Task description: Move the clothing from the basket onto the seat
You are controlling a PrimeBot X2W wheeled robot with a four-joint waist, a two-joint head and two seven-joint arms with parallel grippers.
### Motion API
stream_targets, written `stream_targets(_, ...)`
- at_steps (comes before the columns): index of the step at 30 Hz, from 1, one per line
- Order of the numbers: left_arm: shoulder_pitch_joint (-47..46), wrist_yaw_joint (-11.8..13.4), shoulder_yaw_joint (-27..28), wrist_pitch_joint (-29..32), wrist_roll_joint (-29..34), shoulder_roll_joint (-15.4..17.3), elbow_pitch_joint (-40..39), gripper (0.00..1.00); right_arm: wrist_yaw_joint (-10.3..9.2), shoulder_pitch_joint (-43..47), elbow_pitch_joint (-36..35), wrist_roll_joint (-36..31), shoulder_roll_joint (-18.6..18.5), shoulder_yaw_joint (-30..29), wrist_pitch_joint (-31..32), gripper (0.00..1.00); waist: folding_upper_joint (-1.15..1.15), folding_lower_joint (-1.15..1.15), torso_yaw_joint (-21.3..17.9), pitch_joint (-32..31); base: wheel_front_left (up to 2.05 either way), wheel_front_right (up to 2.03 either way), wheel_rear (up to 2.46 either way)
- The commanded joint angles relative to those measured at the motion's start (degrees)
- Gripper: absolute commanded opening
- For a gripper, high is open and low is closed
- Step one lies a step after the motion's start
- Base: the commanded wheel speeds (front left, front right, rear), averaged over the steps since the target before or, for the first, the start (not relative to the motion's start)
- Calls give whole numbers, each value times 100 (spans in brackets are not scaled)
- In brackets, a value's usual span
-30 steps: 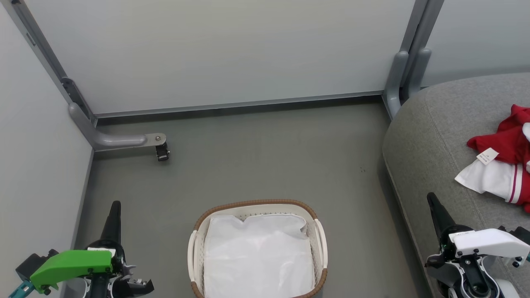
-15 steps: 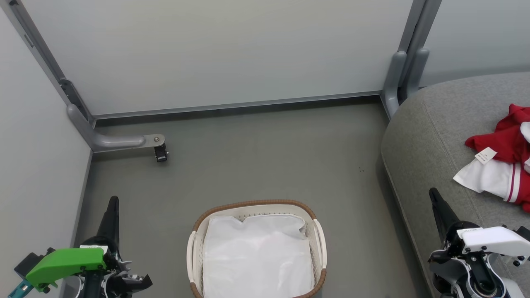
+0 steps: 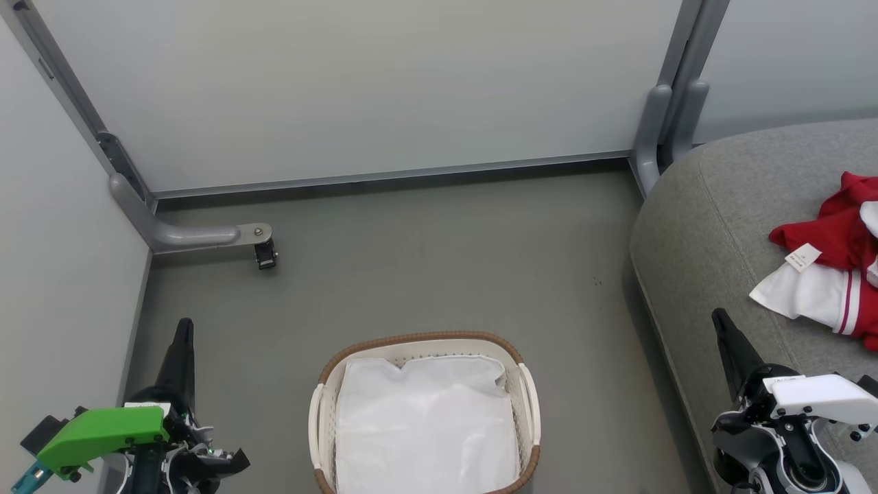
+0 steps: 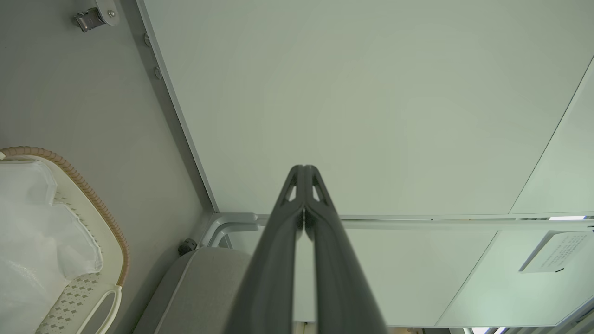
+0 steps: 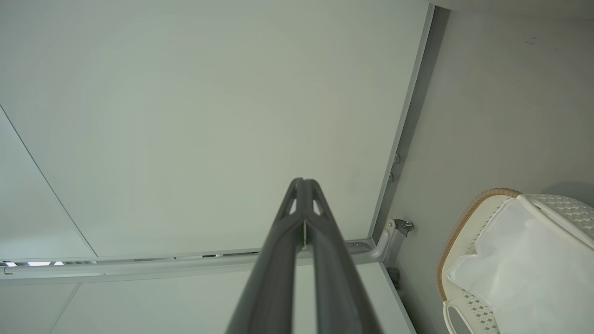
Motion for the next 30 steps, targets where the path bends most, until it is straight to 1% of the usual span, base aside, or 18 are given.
stream_targets(1,-59,-23,11,18,-17,33,-5,0,-4,-42,-21,23,-34,-11,8,0,0,0,0,0,0,0,0)
stream_targets(30,-58,-23,11,17,-18,33,-4,0,-4,-41,-21,24,-34,-10,7,0,0,0,0,0,0,0,0)
